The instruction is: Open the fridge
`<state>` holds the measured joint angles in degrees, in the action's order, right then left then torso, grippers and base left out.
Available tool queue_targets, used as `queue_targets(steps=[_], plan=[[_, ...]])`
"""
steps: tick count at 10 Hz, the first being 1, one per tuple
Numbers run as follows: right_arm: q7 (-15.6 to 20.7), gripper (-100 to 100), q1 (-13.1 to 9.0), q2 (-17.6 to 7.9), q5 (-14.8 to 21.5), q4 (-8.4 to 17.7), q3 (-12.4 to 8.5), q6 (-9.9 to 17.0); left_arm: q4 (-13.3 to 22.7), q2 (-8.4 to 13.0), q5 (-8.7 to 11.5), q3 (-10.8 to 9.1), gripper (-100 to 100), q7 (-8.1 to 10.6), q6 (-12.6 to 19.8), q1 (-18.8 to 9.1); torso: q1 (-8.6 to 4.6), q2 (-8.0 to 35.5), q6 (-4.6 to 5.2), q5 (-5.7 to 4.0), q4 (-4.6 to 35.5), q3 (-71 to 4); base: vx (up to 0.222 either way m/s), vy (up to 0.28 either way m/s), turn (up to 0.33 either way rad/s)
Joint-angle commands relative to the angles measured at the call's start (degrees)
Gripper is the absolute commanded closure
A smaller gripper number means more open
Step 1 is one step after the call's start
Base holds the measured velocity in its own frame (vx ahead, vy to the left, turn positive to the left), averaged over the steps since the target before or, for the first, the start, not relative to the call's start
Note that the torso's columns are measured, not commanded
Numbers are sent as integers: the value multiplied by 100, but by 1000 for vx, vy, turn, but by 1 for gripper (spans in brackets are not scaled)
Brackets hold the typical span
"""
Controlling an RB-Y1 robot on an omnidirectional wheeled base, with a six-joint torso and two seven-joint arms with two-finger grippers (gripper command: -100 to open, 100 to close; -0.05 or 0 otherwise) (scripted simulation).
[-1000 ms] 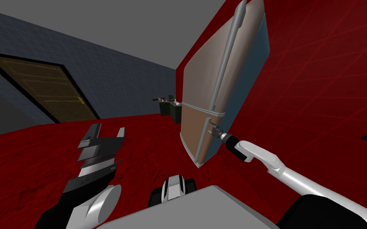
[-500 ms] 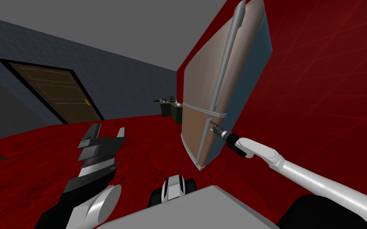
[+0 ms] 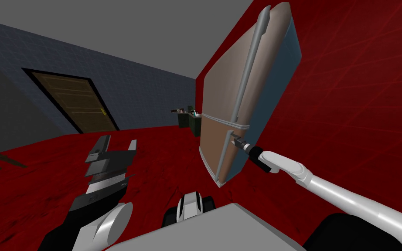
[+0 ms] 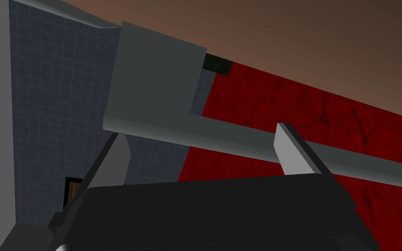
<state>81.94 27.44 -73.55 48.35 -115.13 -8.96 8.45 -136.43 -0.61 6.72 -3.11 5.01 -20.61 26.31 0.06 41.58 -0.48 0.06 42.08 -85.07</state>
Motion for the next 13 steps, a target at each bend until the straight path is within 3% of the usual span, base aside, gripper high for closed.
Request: queue_targets(steps=[1, 4, 5, 6, 9, 10, 11, 13], plan=[[-64, -100, -93, -2, -26, 332, -44, 19, 0, 0, 0, 0, 0, 0, 0, 0, 1, -11, -6, 1, -2, -7, -79, 4, 227], [-130, -100, -171, -14, -63, 671, -64, 53, 0, 0, 0, 0, 0, 0, 0, 1, -12, -37, 2, 4, -4, -27, -67, 14, 162], [-112, -100, -71, -21, -68, 546, -37, -6, 0, 0, 0, 0, 0, 0, 0, 0, -18, -45, -18, 6, -3, -34, -51, 5, 15], [-64, 100, -93, -2, -26, 332, -44, 19, -1, 0, 0, -1, 0, 0, 0, 2, -14, -35, 5, -2, -9, -23, 85, -19, -301], [18, 100, 6, 14, 21, -92, -20, -22, -1, 1, 0, -2, 0, 0, -1, 4, -66, -15, 36, -44, -25, -4, 114, -12, -248], [5, 100, 30, 46, 36, -55, -82, 7, -1, 1, 0, -2, 0, 0, -1, 4, -56, 11, 34, -39, -15, 14, 29, 9, -77], [-14, -100, -56, 136, 20, -267, -48, -107, 0, 0, 0, -1, 0, 0, 0, 1, -53, 19, 22, -38, -14, 18, -10, -103, 125], [-44, -100, -121, 207, -4, -402, -20, -181, 0, 3, 0, -3, 0, 0, 0, 1, -35, 8, -8, 2, 20, 2, -38, -194, 116]])
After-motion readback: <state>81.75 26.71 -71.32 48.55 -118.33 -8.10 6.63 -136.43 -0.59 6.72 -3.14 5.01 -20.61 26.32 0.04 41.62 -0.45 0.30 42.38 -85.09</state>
